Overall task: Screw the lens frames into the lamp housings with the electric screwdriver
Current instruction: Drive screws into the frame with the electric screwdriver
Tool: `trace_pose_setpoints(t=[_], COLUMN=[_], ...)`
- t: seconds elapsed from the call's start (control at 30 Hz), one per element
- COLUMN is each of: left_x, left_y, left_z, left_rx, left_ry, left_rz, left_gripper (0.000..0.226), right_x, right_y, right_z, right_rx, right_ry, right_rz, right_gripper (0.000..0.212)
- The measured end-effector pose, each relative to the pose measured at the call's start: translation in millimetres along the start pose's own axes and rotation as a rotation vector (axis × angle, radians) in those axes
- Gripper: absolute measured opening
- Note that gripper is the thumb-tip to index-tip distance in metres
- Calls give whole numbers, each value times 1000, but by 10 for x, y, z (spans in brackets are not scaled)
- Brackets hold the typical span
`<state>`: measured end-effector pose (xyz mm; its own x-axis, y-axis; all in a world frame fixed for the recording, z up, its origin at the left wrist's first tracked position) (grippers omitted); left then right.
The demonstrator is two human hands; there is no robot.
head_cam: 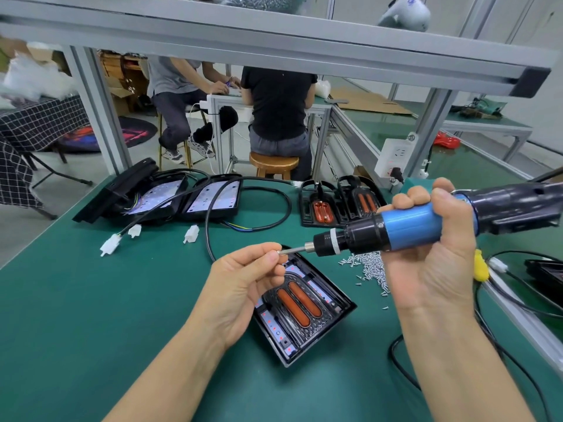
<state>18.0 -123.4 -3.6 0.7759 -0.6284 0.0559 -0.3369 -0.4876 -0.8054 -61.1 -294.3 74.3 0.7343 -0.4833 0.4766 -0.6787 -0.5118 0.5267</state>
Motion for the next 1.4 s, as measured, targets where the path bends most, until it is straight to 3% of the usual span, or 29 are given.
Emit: trace_pose_setpoints(t=[0.3, 0.43, 0.57, 0.8, 1.3, 1.4], left_x=[-9, -9, 22, 132, 276, 289], left_y=[20, -9, -45, -63, -122, -162], left_z=[6, 10, 21, 38, 230, 332], left_rx=[50, 242, 386, 447, 530, 934], left_ry=[26, 5, 19, 68, -9, -149], left_rz=[-25, -124, -175, -102, -39, -76], left_gripper=[12, 12, 27, 20, 15, 18], right_x=[5, -23, -41, -7, 147, 176], right_y=[-6, -15, -29, -58, -166, -194], right_z=[-10, -14, 9, 104, 256, 277], right_rx=[-13, -59, -42, -24, 3, -115], right_ry=[11, 20, -6, -61, -98, -76], right_rz=[2, 24, 47, 29, 28, 19], right_gripper=[18, 22, 23, 24, 21, 24])
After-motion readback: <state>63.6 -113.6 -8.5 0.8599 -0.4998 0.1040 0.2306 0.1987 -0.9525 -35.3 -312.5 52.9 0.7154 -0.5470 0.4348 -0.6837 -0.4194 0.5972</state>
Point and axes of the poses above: each hand's wrist, its own x-axis towards the middle knuckle, its own z-axis out of the back of the hand, y = z × x, the point moved 3 cm from there along x, towards the middle knuckle, and after that the axes turned 14 degrees about y, right-handed, at the moved point
